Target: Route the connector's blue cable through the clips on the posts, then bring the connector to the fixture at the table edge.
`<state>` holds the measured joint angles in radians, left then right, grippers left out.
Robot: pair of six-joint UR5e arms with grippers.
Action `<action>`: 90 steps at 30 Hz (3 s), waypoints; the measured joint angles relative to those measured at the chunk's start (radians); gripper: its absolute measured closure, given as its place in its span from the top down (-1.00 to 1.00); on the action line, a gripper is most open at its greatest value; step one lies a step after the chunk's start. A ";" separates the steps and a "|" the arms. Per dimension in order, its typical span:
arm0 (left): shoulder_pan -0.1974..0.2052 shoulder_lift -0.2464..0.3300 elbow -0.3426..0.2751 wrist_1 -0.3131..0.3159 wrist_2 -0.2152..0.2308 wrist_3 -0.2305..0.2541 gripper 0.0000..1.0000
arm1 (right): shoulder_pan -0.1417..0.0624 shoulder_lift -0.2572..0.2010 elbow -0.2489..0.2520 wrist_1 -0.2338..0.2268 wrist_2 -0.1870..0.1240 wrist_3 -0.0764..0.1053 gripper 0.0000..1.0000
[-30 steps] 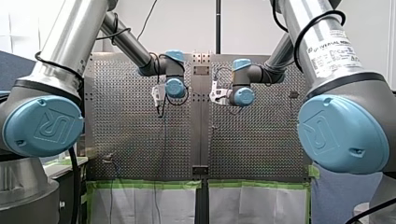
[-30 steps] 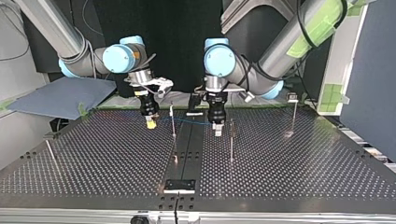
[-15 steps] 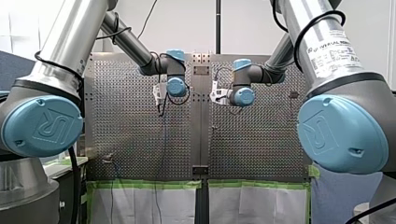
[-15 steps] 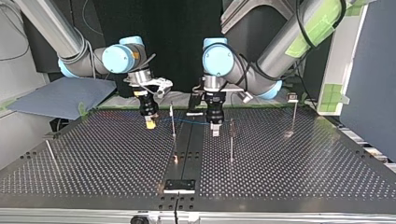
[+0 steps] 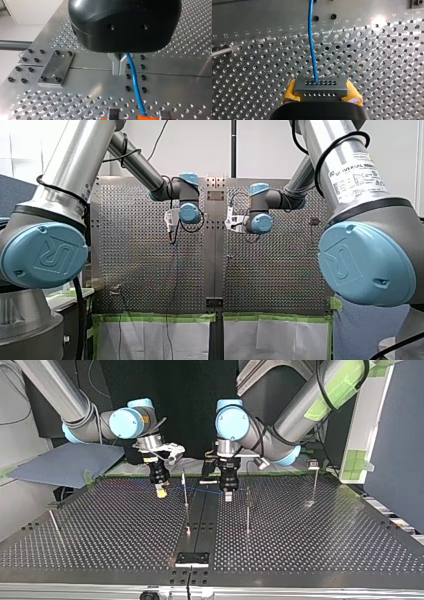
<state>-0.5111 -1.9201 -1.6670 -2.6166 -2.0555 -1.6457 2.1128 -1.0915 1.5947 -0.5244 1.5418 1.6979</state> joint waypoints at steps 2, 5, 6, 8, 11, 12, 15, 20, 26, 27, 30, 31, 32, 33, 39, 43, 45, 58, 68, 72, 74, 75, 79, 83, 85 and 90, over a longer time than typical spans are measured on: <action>0.000 0.000 0.000 0.000 0.000 -0.001 -1.00 | 0.000 0.000 0.000 0.002 0.000 -0.001 -1.00; 0.000 0.000 -0.001 -0.001 0.000 -0.001 -1.00 | 0.000 0.000 0.000 0.004 0.000 -0.002 -1.00; -0.001 0.000 -0.003 0.000 0.001 -0.001 -1.00 | 0.000 0.000 0.000 0.006 0.000 -0.002 -1.00; -0.002 0.000 -0.006 0.003 0.002 -0.001 -1.00 | 0.000 0.000 0.000 0.008 0.000 -0.002 -1.00; -0.006 0.000 -0.014 0.010 0.003 0.001 -1.00 | 0.000 0.000 0.000 0.013 0.000 -0.003 -1.00; -0.008 0.000 -0.018 0.013 0.004 0.003 -1.00 | 0.000 0.000 0.000 0.014 0.000 -0.002 -1.00; -0.013 0.000 -0.028 0.023 0.005 0.007 -1.00 | 0.000 0.000 0.000 0.017 0.000 -0.003 -1.00; -0.017 -0.001 -0.044 0.040 0.005 0.010 -1.00 | 0.000 0.000 0.000 0.023 0.000 -0.004 -1.00; -0.019 -0.001 -0.051 0.043 0.013 0.008 -1.00 | 0.001 0.000 0.000 0.033 0.000 -0.004 -1.00; -0.020 -0.001 -0.052 0.043 0.015 0.008 -1.00 | 0.002 0.000 0.000 0.037 0.000 -0.004 -1.00; -0.024 -0.002 -0.058 0.042 0.019 0.008 -1.00 | 0.002 0.000 0.000 0.048 0.000 -0.004 -1.00; -0.025 -0.002 -0.062 0.043 0.019 0.008 -1.00 | 0.002 0.000 0.000 0.051 0.000 -0.004 -1.00; -0.026 -0.003 -0.065 0.043 0.020 0.008 -1.00 | 0.002 0.000 0.000 0.053 0.000 -0.004 -1.00; -0.028 -0.003 -0.070 0.045 0.020 0.009 -1.00 | 0.002 0.000 0.000 0.057 0.000 -0.004 -1.00; -0.037 -0.004 -0.096 0.059 0.022 0.010 -1.00 | 0.003 0.000 0.000 0.076 0.001 -0.009 -1.00; -0.044 -0.004 -0.105 0.062 0.023 0.013 -1.00 | 0.003 0.000 0.000 0.088 0.003 -0.014 -1.00; -0.049 -0.004 -0.110 0.065 0.024 0.015 -1.00 | 0.003 0.000 0.001 0.094 0.004 -0.017 -1.00; -0.076 -0.050 -0.130 0.107 0.030 0.020 -1.00 | 0.002 0.000 0.007 0.121 0.009 -0.036 -1.00; -0.094 -0.096 -0.129 0.137 0.030 0.015 -1.00 | -0.002 0.000 0.035 0.112 0.014 -0.037 -1.00; -0.101 -0.110 -0.128 0.137 0.031 0.015 -1.00 | -0.004 0.000 0.057 0.093 0.015 -0.036 -1.00; -0.106 -0.121 -0.128 0.138 0.030 0.014 -1.00 | -0.005 0.000 0.063 0.091 0.015 -0.036 -1.00; -0.110 -0.128 -0.128 0.140 0.030 0.014 -1.00 | -0.005 0.000 0.065 0.091 0.014 -0.036 -1.00; -0.121 -0.149 -0.128 0.147 0.030 0.012 -1.00 | -0.006 0.000 0.067 0.094 0.015 -0.037 -1.00; -0.131 -0.157 -0.127 0.154 0.031 0.009 -1.00 | -0.008 0.000 0.067 0.099 0.016 -0.038 -1.00; -0.134 -0.161 -0.127 0.156 0.031 0.008 -1.00 | -0.009 0.000 0.070 0.101 0.017 -0.039 -1.00; -0.143 -0.193 -0.117 0.161 0.032 0.006 -1.00 | -0.010 0.000 0.091 0.090 0.018 -0.038 -1.00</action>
<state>-0.6537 -2.1127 -1.7837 -2.4560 -2.0238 -1.6395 2.1025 -1.0916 1.6857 -0.4340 1.5601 1.6600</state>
